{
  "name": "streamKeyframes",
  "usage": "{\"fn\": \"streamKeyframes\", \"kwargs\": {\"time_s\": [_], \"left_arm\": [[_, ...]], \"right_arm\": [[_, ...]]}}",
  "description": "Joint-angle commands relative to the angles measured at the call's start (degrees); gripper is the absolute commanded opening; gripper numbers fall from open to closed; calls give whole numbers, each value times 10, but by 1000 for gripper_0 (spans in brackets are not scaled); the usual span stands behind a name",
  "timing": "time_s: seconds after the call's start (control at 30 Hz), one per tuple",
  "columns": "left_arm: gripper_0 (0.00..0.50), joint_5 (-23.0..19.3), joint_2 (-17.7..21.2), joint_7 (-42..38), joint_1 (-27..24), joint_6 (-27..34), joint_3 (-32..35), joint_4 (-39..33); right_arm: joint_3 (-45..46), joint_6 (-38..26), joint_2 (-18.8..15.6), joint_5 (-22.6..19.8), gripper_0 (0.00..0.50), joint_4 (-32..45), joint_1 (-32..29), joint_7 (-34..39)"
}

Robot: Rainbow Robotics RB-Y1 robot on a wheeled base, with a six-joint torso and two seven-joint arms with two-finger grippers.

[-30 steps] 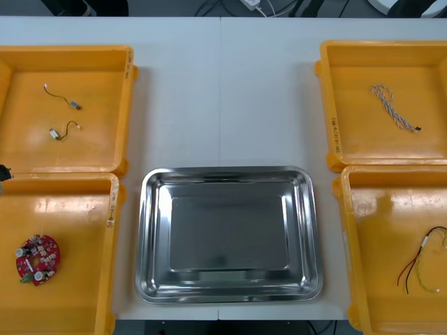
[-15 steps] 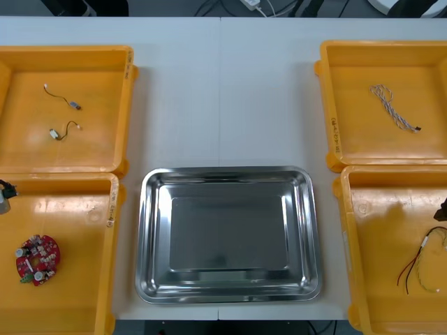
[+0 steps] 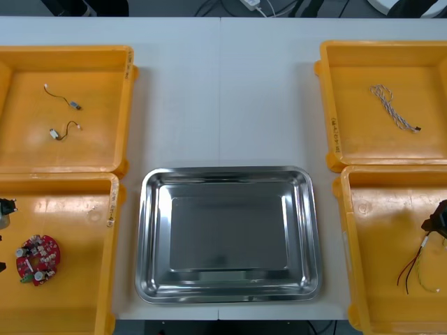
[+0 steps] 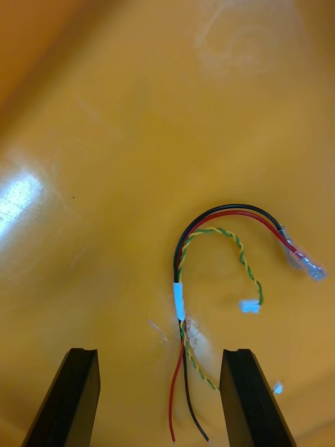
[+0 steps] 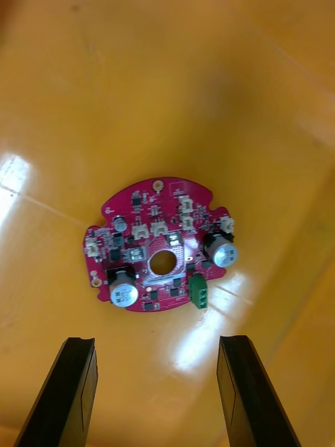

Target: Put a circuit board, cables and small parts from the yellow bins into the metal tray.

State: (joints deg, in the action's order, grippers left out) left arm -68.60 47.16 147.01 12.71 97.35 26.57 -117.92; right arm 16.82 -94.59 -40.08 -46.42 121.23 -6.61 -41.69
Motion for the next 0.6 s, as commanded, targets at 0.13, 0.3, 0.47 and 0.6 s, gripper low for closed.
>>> {"fn": "streamKeyframes", "kwargs": {"time_s": [0.13,0.3,0.47,0.6], "left_arm": [[500,26,-31,80,31,-32,24,-2],[500,46,-40,80,45,-31,23,-21],[500,56,-49,80,65,-30,24,-43],[500,61,-64,80,72,-31,24,-46]], "right_arm": [[1,42,18,9,500,-33,-11,2],[-7,63,18,15,500,-46,-13,-5],[-21,76,10,21,500,-56,-13,-20],[-29,79,5,26,500,-56,-13,-26]]}}
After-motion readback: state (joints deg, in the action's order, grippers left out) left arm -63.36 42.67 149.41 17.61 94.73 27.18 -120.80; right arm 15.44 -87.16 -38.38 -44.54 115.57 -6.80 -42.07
